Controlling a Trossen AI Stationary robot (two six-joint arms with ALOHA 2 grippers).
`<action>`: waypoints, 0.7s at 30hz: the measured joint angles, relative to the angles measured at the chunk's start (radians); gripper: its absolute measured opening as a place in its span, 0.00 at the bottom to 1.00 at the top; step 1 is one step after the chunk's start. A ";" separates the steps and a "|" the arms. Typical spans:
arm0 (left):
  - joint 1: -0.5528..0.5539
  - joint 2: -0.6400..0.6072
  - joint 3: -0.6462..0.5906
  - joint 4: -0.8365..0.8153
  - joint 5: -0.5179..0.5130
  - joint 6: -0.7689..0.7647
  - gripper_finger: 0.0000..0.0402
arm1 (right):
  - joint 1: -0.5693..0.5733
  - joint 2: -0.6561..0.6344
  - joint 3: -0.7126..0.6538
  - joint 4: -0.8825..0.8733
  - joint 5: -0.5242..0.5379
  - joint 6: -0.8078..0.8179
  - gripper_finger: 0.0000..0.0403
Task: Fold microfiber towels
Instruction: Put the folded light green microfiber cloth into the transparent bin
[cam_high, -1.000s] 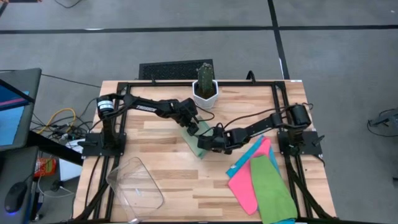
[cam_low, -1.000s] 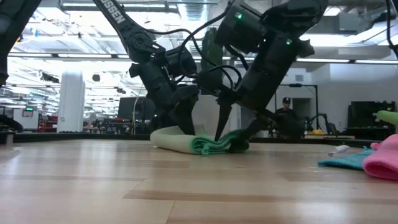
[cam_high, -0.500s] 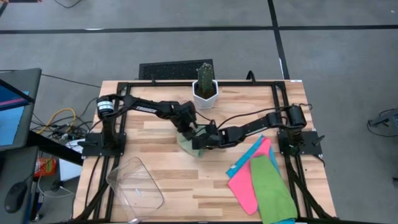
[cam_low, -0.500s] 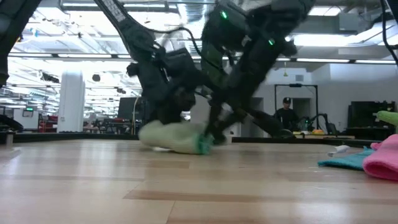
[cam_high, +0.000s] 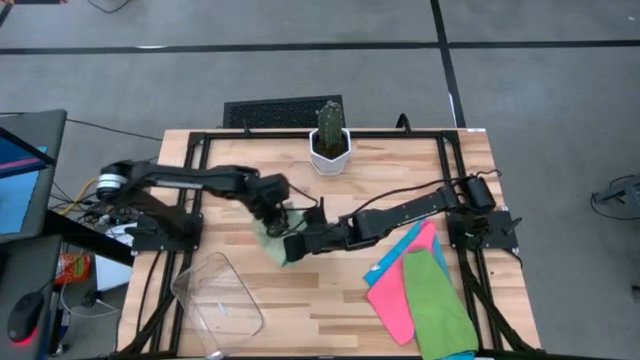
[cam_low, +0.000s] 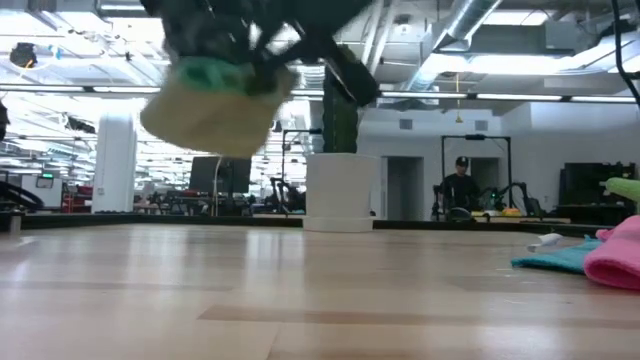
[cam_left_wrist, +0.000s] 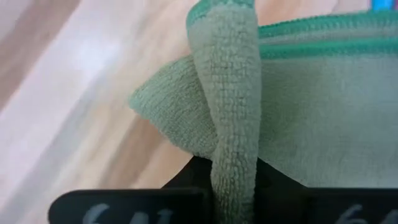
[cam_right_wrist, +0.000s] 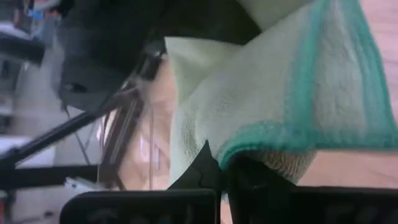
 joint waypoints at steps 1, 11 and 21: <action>-0.028 -0.021 0.000 -0.018 -0.017 -0.036 0.03 | 0.005 0.002 0.018 -0.013 0.000 -0.029 0.06; -0.296 -0.161 0.001 -0.155 -0.126 -0.397 0.03 | 0.075 0.206 0.293 0.014 -0.052 -0.137 0.06; -0.536 -0.194 0.002 -0.374 -0.135 -0.515 0.03 | 0.113 0.552 0.786 0.018 -0.091 -0.084 0.06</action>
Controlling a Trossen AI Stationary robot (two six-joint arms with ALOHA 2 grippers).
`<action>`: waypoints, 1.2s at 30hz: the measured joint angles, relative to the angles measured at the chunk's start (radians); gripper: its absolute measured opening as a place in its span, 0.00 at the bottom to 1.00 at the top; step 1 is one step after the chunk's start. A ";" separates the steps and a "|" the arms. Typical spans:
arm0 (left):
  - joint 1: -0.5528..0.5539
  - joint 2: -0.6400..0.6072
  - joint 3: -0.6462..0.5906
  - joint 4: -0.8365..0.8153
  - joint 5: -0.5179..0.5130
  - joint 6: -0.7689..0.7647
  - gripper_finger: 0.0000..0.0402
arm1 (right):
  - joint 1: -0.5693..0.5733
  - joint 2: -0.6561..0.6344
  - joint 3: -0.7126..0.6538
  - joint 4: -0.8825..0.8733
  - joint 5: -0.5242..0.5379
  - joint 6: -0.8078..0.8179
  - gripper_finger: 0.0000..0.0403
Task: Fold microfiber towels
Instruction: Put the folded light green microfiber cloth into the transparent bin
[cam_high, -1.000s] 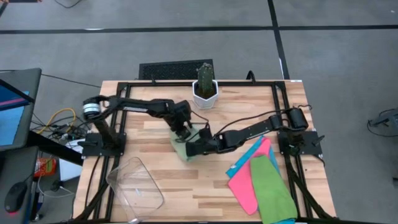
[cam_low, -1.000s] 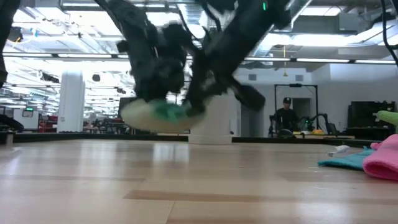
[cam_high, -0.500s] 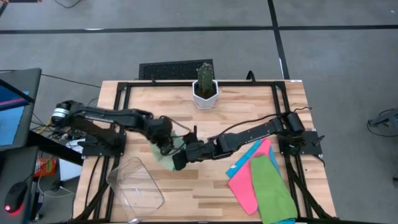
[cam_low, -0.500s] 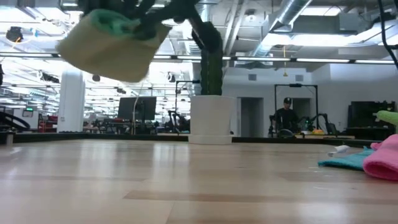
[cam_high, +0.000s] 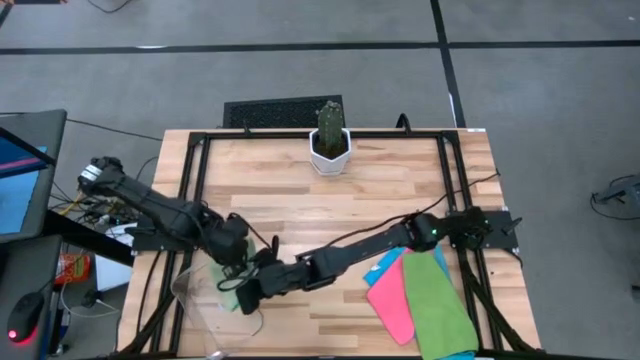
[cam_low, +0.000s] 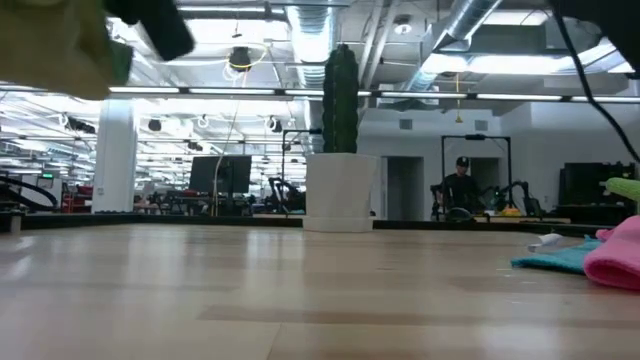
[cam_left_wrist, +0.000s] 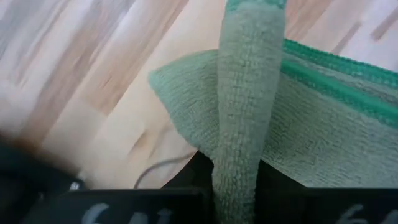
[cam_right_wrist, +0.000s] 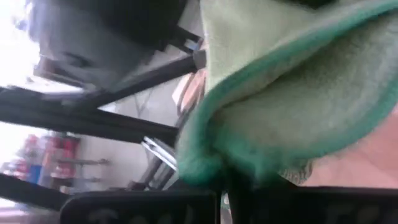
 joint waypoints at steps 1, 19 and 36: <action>-0.025 -0.003 0.000 -0.012 -0.002 -0.012 0.03 | 0.002 -0.001 -0.030 0.053 0.000 0.031 0.06; -0.343 0.000 -0.017 0.064 -0.071 -0.299 0.03 | 0.087 0.018 -0.010 -0.002 -0.063 -0.071 0.42; -0.525 0.000 0.005 0.467 -0.141 -0.575 0.02 | 0.115 -0.038 -0.011 -0.172 0.008 -0.038 0.41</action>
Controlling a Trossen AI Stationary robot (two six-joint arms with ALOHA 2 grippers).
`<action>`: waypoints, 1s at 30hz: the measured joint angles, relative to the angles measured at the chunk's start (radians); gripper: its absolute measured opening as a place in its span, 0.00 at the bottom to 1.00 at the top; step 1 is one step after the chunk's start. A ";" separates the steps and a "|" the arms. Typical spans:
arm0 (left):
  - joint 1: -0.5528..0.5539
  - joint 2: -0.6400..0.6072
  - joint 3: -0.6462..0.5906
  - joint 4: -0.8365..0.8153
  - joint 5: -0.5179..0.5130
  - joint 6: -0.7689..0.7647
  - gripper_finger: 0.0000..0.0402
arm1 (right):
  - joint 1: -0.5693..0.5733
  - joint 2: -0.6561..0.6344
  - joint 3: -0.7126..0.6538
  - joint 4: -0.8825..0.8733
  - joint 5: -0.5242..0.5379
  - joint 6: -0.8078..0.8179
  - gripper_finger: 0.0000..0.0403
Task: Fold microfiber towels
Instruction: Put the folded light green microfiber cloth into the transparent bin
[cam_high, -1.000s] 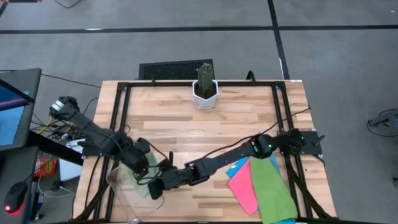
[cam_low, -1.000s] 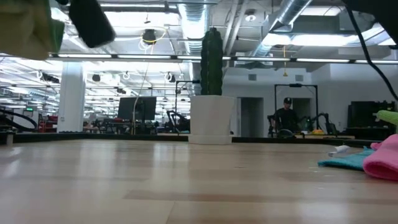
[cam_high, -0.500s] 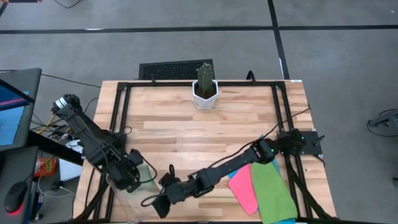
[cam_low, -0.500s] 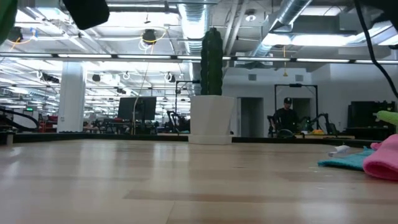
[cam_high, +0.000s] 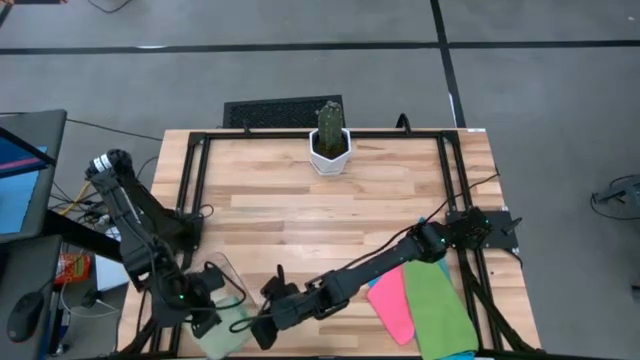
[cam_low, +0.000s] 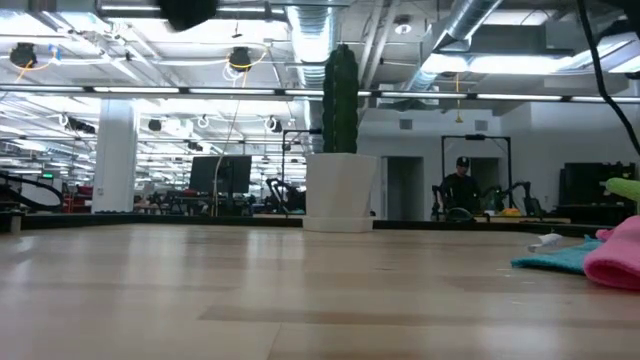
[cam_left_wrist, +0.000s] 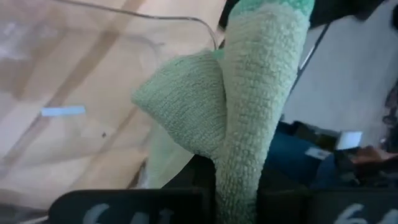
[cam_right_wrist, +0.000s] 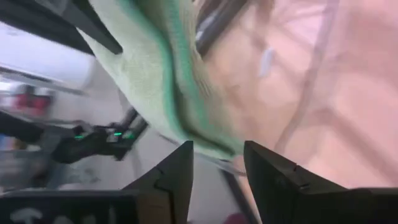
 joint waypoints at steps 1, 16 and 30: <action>-0.010 0.001 0.000 -0.004 -0.019 -0.014 0.02 | 0.005 -0.015 0.000 -0.036 0.023 -0.012 0.41; 0.007 0.101 -0.134 -0.061 -0.026 -0.045 0.04 | 0.036 -0.120 0.002 -0.280 0.187 -0.068 0.40; 0.008 0.100 -0.313 0.066 -0.004 -0.098 0.06 | 0.036 -0.115 0.001 -0.285 0.188 -0.068 0.39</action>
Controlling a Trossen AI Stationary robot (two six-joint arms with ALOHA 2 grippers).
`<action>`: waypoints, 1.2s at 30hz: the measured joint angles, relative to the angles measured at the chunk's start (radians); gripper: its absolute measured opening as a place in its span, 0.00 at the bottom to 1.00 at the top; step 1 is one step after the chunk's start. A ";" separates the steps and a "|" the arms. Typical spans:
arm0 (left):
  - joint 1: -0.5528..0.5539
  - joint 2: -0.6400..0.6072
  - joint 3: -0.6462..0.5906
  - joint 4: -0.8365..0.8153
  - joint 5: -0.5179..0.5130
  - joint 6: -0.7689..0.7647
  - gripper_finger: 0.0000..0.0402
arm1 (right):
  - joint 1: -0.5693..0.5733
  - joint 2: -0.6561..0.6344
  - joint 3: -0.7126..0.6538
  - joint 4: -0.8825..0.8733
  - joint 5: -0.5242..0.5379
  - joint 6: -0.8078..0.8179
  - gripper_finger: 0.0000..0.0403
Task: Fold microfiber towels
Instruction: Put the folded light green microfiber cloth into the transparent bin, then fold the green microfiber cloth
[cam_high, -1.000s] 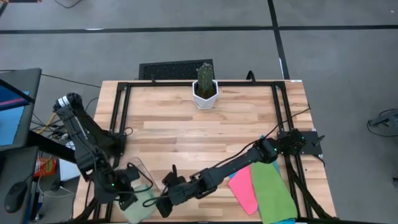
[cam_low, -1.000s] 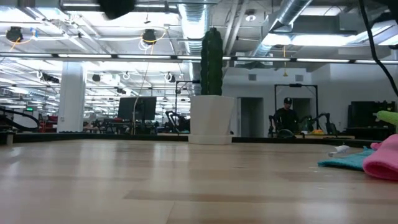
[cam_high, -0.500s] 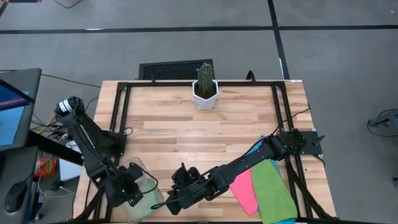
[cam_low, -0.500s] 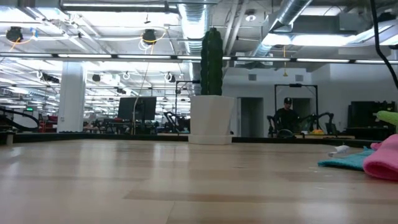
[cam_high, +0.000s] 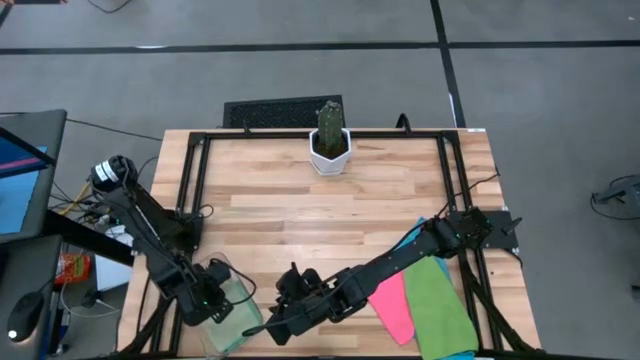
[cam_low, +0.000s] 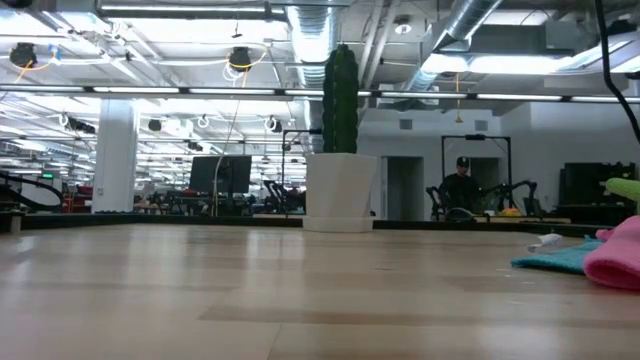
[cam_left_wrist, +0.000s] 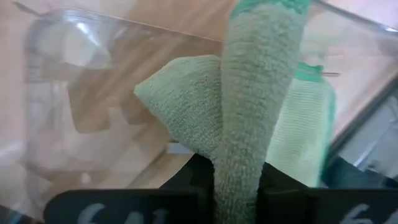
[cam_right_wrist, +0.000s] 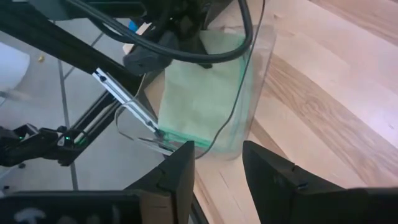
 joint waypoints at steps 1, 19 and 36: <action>0.000 0.000 -0.005 -0.002 0.001 0.000 0.08 | 0.000 0.000 0.000 0.000 0.000 0.000 0.39; 0.003 -0.112 -0.008 -0.207 0.072 -0.040 0.66 | -0.005 -0.019 0.000 -0.019 -0.002 -0.004 0.39; 0.002 -0.436 -0.007 -0.199 -0.025 -0.150 0.66 | 0.005 -0.277 0.001 -0.430 0.219 -0.060 0.39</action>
